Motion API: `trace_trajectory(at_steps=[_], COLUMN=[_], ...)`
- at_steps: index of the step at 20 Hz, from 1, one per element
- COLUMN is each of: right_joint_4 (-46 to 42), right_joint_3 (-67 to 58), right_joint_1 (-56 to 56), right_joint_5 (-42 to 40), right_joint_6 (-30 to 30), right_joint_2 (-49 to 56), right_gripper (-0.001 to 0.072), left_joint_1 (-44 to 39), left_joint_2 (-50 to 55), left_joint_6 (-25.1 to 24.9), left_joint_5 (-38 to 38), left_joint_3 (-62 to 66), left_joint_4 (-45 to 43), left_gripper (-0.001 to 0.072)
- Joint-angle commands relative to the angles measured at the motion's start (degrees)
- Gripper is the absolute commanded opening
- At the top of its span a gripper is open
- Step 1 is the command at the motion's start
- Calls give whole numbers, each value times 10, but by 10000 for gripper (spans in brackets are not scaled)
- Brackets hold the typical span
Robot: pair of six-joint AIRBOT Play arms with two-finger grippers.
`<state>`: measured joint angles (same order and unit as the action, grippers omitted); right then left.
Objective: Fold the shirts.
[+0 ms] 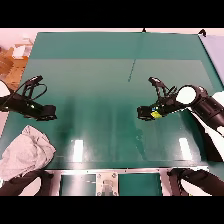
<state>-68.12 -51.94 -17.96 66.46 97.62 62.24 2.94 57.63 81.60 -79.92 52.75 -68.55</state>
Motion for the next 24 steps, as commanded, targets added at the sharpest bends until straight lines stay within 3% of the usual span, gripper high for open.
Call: trace_trajectory(at_steps=[1, 11, 14, 19, 21, 22, 23, 24], right_joint_4=[0, 0, 0, 0, 0, 0, 0, 0], right_joint_3=[0, 0, 0, 0, 0, 0, 0, 0], right_joint_1=[-1, -1, -1, -1, -1, -1, -1, -1], right_joint_5=[0, 0, 0, -9, -9, -9, -9, -9], right_joint_6=[0, 0, 0, 0, 0, 0, 0, 0], right_joint_2=[0, 0, 0, 0, 0, 0, 0, 0], right_gripper=[10, 10, 10, 10, 10, 10, 10, 10], left_joint_1=[0, 0, 0, 0, 0, 0, 0, 0], left_joint_2=[0, 0, 0, 0, 0, 0, 0, 0], left_joint_6=[0, 0, 0, 0, 0, 9, 59, 112], left_joint_5=[0, 0, 55, 88, 81, 65, 40, 3], left_joint_3=[0, 0, 0, 0, 0, 0, 0, -2], left_joint_4=[0, 0, 0, 5, -31, -89, -186, -290], left_gripper=[26, 26, 26, 26, 27, 146, 484, 629])
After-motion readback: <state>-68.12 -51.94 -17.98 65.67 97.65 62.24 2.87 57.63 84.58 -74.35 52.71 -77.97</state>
